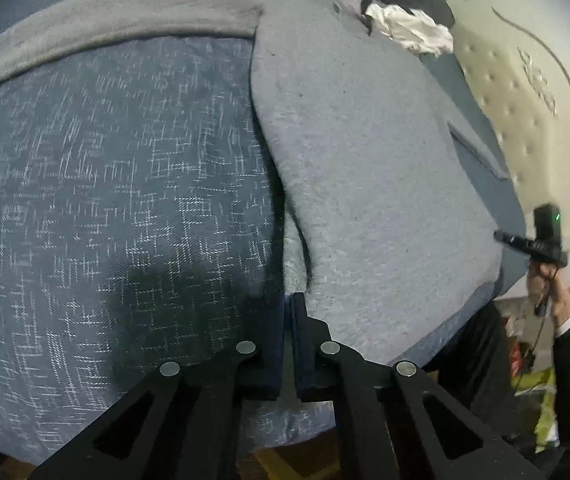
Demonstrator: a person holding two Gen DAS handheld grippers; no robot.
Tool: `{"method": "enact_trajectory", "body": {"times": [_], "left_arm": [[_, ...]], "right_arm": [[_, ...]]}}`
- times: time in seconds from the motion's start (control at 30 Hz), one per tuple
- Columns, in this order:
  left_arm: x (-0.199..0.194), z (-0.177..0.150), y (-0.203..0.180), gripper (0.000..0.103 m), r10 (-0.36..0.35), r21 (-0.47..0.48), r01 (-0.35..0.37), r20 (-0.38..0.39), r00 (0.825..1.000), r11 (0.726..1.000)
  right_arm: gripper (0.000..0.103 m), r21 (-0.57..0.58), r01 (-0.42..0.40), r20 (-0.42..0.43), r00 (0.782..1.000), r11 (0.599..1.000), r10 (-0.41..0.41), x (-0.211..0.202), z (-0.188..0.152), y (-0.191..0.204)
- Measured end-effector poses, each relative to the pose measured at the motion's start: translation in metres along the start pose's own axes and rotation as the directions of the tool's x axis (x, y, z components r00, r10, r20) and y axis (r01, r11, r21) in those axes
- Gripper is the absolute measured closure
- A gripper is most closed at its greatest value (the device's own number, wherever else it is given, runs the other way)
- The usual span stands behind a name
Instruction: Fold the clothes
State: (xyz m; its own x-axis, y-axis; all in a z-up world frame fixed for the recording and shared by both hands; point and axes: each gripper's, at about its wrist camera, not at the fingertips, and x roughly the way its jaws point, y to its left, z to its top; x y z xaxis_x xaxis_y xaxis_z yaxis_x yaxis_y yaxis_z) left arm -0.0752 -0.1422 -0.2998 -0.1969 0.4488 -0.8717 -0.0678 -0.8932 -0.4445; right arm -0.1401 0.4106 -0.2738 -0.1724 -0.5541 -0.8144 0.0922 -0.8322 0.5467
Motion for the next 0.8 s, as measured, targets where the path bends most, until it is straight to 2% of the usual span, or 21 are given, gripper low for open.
{"method": "enact_trajectory", "body": {"times": [0.27,0.37,0.43,0.5,0.67,0.8], "left_arm": [[0.002,-0.006,0.011,0.098,0.045,-0.045,-0.046,-0.005,0.999,0.998],[0.002,-0.004,0.008,0.093,0.04,-0.042,-0.04,0.0,0.999,0.998],[0.008,-0.001,0.002,0.082,0.032,-0.031,-0.032,-0.01,0.999,0.999],[0.016,-0.002,-0.005,0.078,0.023,-0.025,-0.023,-0.022,1.0,0.999],[0.035,0.005,-0.016,0.075,0.047,-0.002,-0.047,-0.053,0.998,0.999],[0.045,0.014,-0.021,0.078,0.068,0.031,-0.067,-0.06,0.996,0.997]], "right_arm": [[0.1,-0.004,0.015,0.018,1.0,1.0,-0.015,-0.017,0.005,-0.004],[0.1,-0.004,0.019,0.017,1.0,1.0,-0.019,-0.023,0.002,-0.007],[0.1,-0.006,0.021,0.015,1.0,1.0,-0.021,-0.025,0.001,-0.007],[0.1,-0.004,0.022,0.015,1.0,1.0,-0.022,-0.026,0.002,-0.006],[0.1,-0.006,0.024,0.017,1.0,1.0,-0.024,-0.027,0.003,-0.003],[0.1,-0.003,0.024,0.018,1.0,1.0,-0.024,-0.025,0.003,-0.002]]}}
